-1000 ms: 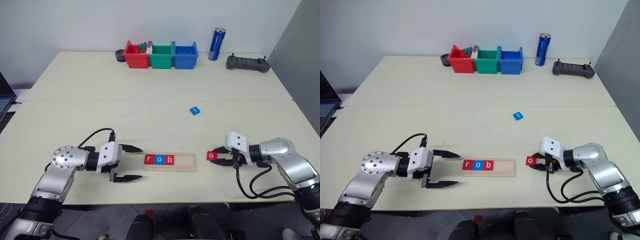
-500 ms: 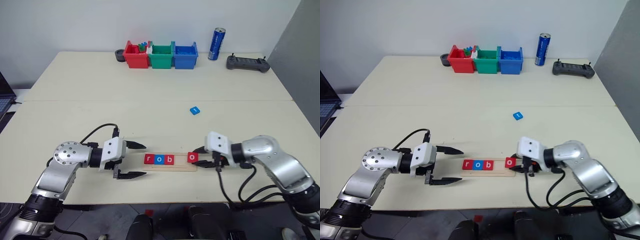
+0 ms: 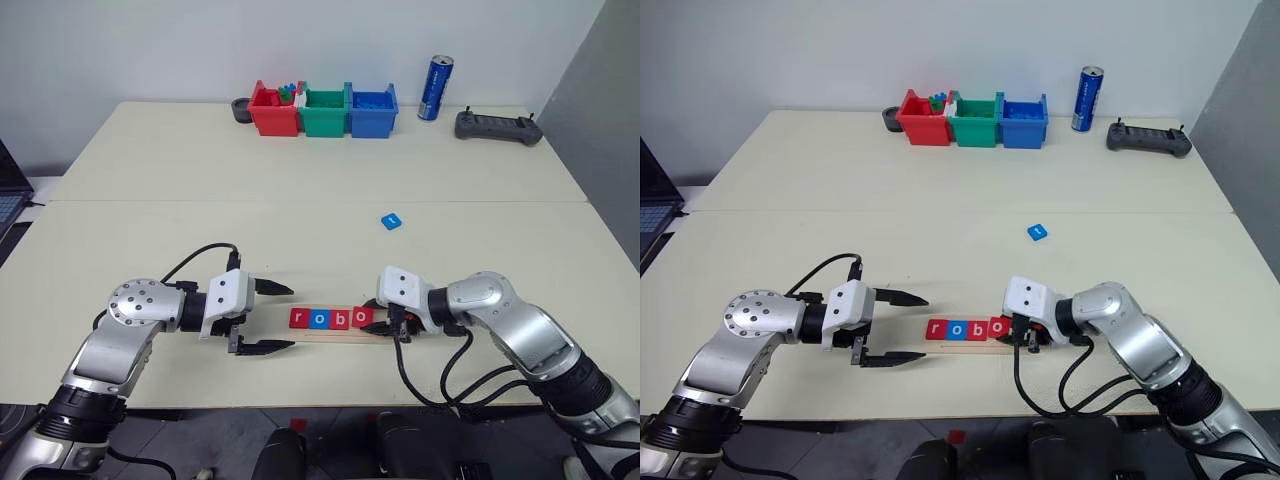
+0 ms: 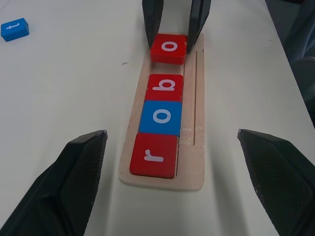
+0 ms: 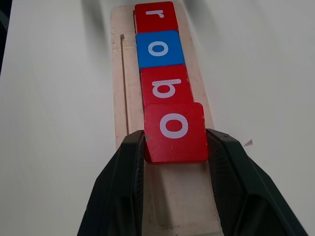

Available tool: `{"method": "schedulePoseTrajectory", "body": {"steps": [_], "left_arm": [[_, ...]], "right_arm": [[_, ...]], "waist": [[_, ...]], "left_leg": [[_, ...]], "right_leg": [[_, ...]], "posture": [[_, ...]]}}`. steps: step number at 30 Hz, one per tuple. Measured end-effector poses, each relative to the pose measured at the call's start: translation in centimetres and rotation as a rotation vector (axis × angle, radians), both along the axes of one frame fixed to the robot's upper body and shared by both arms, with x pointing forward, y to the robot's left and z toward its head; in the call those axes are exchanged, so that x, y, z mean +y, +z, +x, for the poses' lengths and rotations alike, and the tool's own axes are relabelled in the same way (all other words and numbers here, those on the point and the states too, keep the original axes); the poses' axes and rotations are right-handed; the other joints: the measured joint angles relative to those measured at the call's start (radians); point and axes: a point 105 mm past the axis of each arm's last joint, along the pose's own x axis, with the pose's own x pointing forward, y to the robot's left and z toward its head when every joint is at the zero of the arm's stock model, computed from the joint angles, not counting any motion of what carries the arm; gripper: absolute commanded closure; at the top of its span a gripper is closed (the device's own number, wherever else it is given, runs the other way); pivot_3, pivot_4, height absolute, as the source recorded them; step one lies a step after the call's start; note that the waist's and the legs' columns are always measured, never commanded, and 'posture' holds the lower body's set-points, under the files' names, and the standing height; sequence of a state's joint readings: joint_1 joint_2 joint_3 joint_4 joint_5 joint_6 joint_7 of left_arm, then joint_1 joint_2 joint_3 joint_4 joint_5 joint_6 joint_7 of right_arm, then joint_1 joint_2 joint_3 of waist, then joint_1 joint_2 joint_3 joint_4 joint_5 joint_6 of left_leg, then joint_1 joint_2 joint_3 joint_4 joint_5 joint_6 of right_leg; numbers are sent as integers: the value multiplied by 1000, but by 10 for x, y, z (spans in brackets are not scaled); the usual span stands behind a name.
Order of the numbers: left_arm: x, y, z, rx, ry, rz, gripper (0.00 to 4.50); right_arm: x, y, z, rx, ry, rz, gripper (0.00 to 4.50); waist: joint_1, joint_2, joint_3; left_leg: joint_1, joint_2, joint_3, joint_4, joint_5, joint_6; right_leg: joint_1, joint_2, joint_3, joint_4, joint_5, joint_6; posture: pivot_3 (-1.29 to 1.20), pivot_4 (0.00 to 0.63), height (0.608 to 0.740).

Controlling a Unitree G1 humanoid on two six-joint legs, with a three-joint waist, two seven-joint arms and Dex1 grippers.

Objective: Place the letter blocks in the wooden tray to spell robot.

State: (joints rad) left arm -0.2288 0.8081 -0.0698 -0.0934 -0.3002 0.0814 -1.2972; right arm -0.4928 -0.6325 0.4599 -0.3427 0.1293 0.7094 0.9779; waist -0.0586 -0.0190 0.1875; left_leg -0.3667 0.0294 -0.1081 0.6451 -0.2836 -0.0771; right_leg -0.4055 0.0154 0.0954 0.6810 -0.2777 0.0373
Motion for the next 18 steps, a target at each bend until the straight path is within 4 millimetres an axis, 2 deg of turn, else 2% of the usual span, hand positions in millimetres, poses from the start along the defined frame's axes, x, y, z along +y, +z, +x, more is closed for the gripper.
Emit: {"method": "schedulePoseTrajectory", "body": {"steps": [5,8,13,14,18], "left_arm": [[3,-4,-1,-6,-4,-2,0],[8,-10,-2,4,6,-2,0],[9,-8,-2,-17,-2,-3,0],[9,-8,-3,-20,-3,-3,0],[10,-10,-4,-17,-3,-3,0]], "right_arm": [[1,-3,1,-7,12,-15,3057],[2,-6,0,-5,24,-29,1976],[3,-6,-1,-5,39,-28,218],[3,-6,-1,-5,39,-28,21],[4,-3,0,-9,36,-19,21]], "waist": [[0,0,0],[0,0,0],[0,0,0],[0,0,0],[0,0,0]], "left_leg": [[0,0,0,0,0,0],[0,0,0,0,0,0],[0,0,0,0,0,0],[0,0,0,0,0,0],[0,0,0,0,0,0]], "right_leg": [[0,0,0,0,0,0],[0,0,0,0,0,0],[0,0,0,0,0,0],[0,0,0,0,0,0],[0,0,0,0,0,0]], "posture": [[0,150,740],[0,150,740],[0,150,740],[0,150,740],[0,150,740]]}}
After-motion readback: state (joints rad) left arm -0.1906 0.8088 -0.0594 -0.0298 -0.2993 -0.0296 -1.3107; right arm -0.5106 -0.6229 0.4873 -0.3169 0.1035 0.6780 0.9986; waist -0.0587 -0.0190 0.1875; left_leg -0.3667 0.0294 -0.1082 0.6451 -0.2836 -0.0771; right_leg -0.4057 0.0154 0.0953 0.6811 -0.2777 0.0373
